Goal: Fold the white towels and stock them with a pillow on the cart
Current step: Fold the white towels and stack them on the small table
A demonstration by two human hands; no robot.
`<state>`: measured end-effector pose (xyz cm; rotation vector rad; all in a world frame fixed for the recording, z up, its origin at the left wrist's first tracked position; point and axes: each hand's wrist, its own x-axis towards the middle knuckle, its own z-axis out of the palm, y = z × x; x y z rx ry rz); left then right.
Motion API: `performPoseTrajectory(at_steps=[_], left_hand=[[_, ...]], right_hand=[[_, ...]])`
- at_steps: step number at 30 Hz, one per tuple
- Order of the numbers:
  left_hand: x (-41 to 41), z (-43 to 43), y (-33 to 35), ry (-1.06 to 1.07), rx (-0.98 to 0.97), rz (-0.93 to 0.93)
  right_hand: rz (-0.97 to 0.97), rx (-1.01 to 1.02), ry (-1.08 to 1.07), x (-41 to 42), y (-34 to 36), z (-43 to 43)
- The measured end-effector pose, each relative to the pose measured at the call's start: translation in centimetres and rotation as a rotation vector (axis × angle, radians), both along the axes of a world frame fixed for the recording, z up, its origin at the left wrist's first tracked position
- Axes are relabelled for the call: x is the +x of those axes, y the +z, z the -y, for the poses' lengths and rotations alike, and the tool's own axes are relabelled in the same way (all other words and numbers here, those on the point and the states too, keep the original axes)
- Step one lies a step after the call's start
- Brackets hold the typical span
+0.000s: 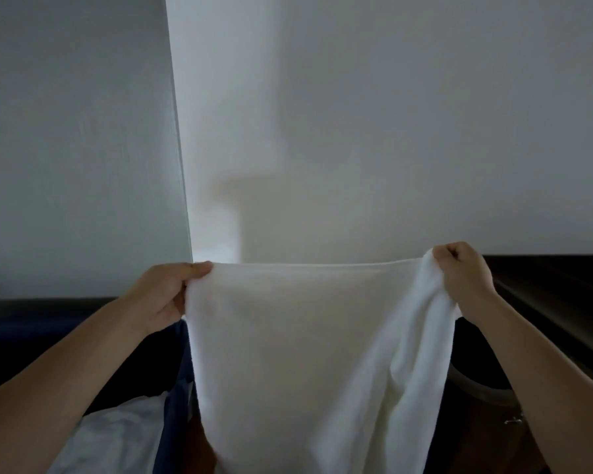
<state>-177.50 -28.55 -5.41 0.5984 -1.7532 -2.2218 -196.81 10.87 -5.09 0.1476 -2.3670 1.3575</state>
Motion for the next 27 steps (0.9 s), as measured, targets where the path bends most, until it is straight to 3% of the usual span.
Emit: performPoseTrajectory(at_steps=[6, 14, 21, 27], left_hand=[[-3.4, -8.1, 0.1, 0.067, 0.096, 0.021], [-5.4, -17.3, -1.8, 0.033, -0.265, -0.068], [-3.7, -19.0, -2.3, -0.008, -0.552, -0.117], [-3.3, -18.3, -2.1, -0.037, -0.45, -0.158]], right_hand=[[-0.059, 0.054, 0.047, 4.2, -0.9, 5.4], [-0.157, 0.232, 0.228, 10.2, -3.0, 10.7], [-0.088, 0.103, 0.212, 10.7, -3.1, 10.6], [-0.001, 0.03, 0.38, 11.9, -3.1, 11.2]])
